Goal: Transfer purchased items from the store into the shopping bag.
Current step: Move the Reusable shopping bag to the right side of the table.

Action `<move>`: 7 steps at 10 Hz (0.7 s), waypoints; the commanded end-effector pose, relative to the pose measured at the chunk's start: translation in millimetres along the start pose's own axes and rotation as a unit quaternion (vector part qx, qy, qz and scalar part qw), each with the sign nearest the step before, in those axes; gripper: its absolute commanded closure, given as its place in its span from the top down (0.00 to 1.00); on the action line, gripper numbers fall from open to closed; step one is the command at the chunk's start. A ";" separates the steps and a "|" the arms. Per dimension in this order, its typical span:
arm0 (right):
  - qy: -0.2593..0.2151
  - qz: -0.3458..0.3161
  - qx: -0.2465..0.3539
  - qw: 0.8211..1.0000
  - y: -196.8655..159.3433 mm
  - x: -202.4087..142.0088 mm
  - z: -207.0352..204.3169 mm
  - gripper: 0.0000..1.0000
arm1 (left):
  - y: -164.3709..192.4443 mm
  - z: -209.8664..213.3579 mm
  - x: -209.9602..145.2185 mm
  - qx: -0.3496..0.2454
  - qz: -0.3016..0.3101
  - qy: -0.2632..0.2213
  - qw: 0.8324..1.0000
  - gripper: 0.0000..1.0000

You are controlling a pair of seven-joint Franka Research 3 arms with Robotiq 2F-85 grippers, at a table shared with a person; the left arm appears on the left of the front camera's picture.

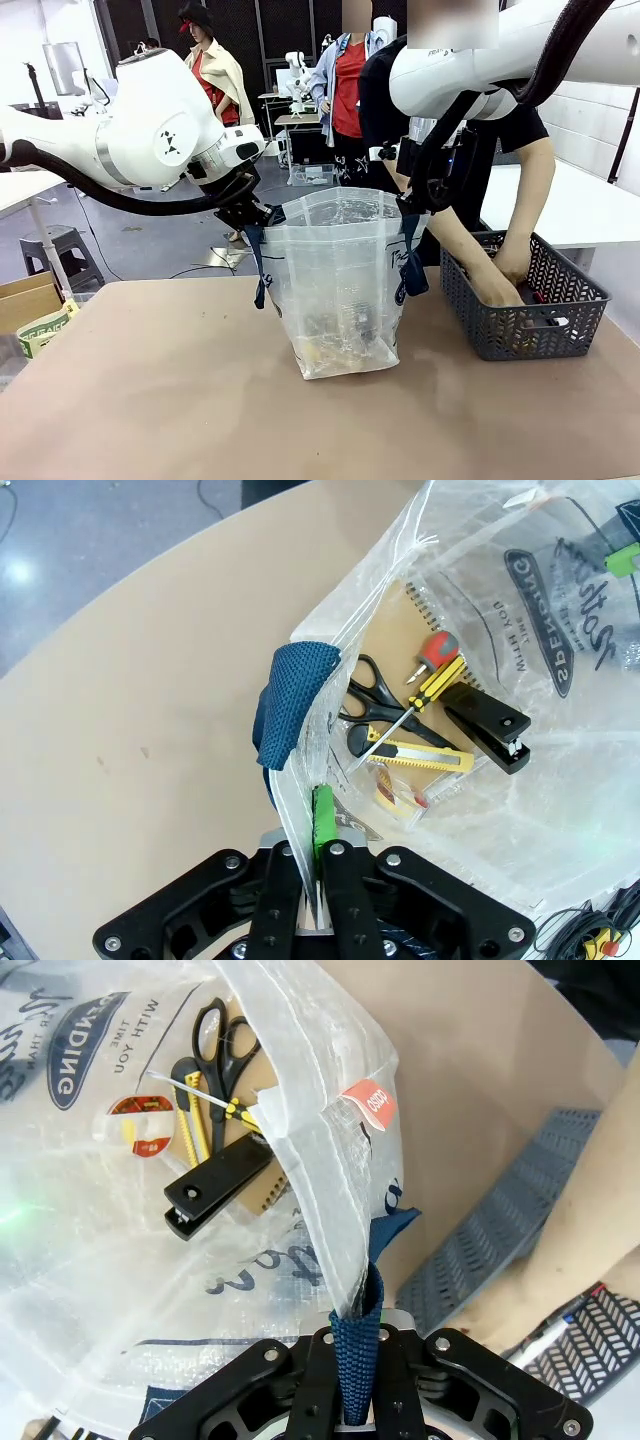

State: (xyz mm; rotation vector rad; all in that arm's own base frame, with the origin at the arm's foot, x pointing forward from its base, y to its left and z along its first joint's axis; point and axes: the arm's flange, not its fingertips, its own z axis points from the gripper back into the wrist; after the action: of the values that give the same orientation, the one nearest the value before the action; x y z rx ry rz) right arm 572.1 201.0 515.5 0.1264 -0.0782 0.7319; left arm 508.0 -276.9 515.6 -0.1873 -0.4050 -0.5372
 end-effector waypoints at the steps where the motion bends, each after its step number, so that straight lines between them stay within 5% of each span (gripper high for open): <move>1: 0.000 -0.002 0.000 1.000 -0.5 -0.6 -0.4 0.00 | 1.5 0.3 -0.2 0.004 0.002 0.000 1.000 0.00; 7: 0.000 -0.002 0.000 1.000 -0.5 -0.6 -0.4 0.00 | 1.5 0.3 -0.2 0.004 0.002 0.000 1.000 0.00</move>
State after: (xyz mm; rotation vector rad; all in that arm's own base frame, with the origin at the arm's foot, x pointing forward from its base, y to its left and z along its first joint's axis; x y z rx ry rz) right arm 572.1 201.0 515.5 0.1264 -0.0782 0.7319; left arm 508.0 -276.9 515.6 -0.1873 -0.4050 -0.5372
